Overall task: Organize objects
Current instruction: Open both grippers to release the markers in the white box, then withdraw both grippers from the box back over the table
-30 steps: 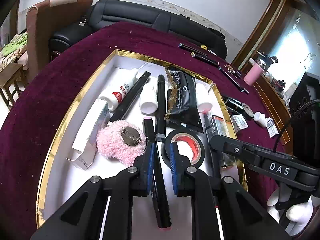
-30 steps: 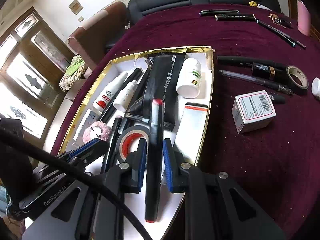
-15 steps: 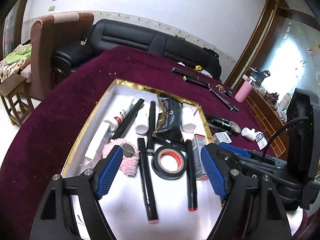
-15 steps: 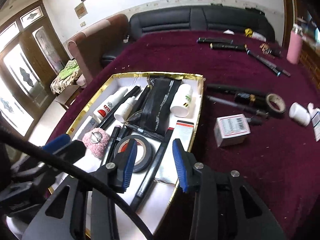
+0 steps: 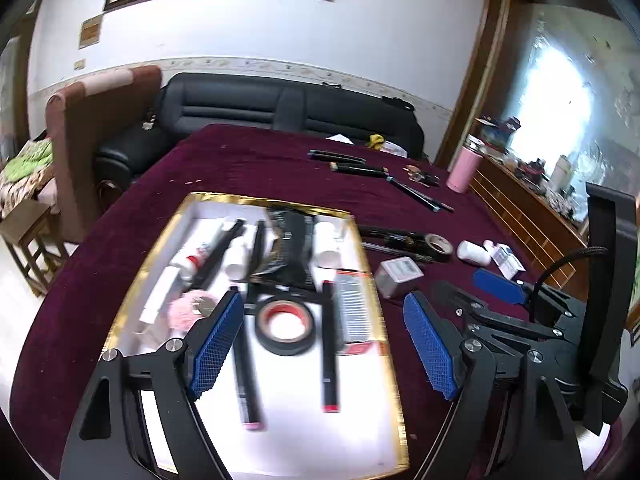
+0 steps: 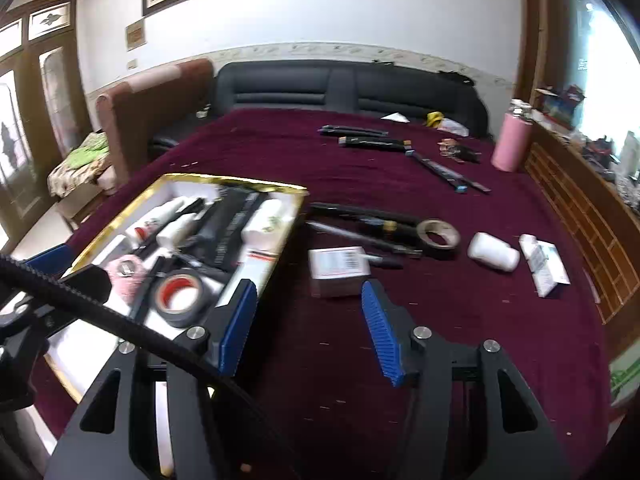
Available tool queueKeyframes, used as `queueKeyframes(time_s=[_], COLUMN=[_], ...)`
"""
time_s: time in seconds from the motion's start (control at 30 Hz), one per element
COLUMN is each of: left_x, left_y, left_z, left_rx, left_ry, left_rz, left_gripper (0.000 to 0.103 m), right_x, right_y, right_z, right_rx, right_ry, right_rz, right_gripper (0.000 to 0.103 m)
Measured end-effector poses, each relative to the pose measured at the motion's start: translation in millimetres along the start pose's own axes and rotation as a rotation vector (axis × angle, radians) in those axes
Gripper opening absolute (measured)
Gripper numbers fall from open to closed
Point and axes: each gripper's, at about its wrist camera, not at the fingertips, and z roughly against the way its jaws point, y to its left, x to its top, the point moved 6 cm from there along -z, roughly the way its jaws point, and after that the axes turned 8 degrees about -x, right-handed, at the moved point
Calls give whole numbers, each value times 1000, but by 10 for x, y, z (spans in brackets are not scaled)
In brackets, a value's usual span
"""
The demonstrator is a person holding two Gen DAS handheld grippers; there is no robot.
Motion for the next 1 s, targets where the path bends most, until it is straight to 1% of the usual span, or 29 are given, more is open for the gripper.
queueKeyframes(time_s=[0.1, 0.3, 0.47, 0.53, 0.7, 0.8, 0.9, 1.0], left_x=[-12, -75, -146, -193, -347, -442, -551, -623], left_y=[-193, -652, -1019, -1150, -1364, -1421, -1429, -1382], left_z=[-66, -282, -467, -573, -899, -1050, -1230, -1359], left_rx=[-18, -52, -80, -90, -105, -107, -110, -111], left_ry=[16, 77, 126, 157, 246, 290, 338, 371], left_rz=[-29, -106, -159, -174, -189, -189, -171, -143], left_gripper=[78, 78, 78, 78, 77, 77, 77, 77], right_x=[-29, -117, -184, -209, -251, -266, -285, -276], right_y=[-235, -676, -1006, -1117, -1383, -1508, -1595, -1704], right_z=[18, 1, -28, -51, -135, -206, -295, -386], right_rx=[-33, -104, -141, -150, -175, -187, -195, -178], right_ry=[-2, 4, 15, 22, 41, 55, 76, 97], right_rz=[-20, -58, -89, -100, -118, -123, -122, -136], right_gripper=[57, 57, 57, 57, 58, 58, 58, 58])
